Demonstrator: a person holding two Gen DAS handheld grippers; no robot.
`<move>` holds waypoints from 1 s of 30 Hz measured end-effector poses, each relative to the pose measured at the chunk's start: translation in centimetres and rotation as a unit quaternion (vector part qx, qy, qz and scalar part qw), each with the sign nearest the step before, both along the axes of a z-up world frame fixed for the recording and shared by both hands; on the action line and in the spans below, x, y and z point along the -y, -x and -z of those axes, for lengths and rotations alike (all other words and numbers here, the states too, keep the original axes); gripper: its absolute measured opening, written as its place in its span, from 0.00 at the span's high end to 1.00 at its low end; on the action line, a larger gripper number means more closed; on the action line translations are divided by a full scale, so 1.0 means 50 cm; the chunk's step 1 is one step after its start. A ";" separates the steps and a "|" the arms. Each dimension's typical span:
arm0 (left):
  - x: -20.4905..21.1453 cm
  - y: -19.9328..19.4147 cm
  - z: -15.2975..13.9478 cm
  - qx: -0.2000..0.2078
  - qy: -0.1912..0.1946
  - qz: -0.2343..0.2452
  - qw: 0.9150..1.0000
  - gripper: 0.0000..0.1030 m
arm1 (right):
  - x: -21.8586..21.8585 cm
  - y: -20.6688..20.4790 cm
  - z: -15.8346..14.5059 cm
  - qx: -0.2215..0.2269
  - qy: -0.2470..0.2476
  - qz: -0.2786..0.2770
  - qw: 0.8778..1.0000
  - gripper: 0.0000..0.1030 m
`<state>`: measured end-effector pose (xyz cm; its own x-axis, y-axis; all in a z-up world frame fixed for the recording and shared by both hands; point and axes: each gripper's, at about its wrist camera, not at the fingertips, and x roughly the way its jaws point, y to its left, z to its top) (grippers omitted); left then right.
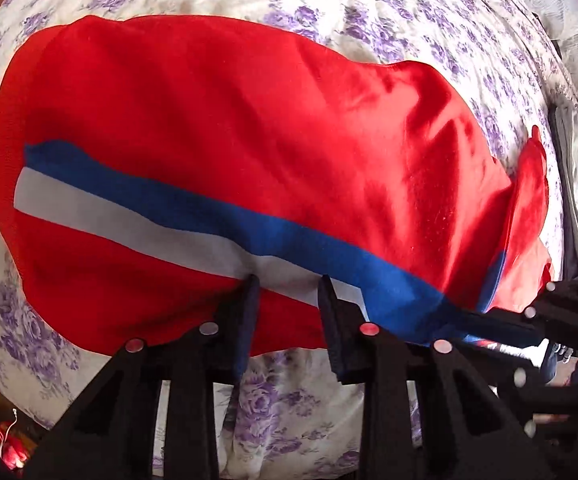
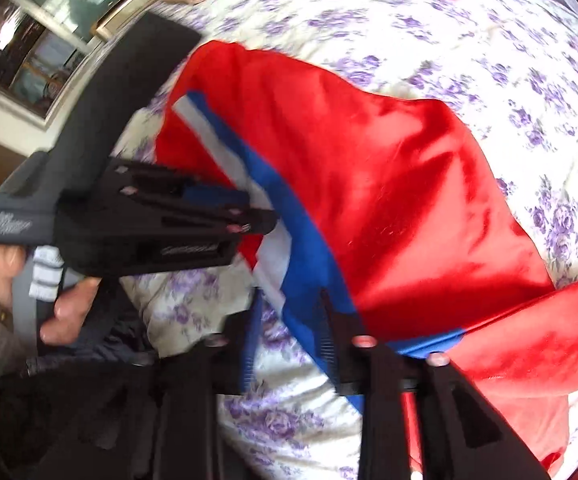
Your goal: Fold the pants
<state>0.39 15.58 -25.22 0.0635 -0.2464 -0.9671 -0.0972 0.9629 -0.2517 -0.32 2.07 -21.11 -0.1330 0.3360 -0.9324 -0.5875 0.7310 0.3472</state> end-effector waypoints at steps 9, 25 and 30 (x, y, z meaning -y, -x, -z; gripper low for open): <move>-0.032 0.010 0.005 0.006 0.024 -0.012 1.000 0.75 | 0.113 -0.124 -0.032 -0.029 0.058 0.090 0.994 0.89; -0.032 0.009 -0.007 0.009 0.020 0.001 1.000 0.65 | 0.561 -0.429 0.037 -0.126 0.218 0.386 0.887 0.42; -0.008 0.005 -0.010 0.012 0.009 0.023 1.000 0.52 | 0.543 -0.415 0.082 -0.101 0.265 0.362 0.888 0.52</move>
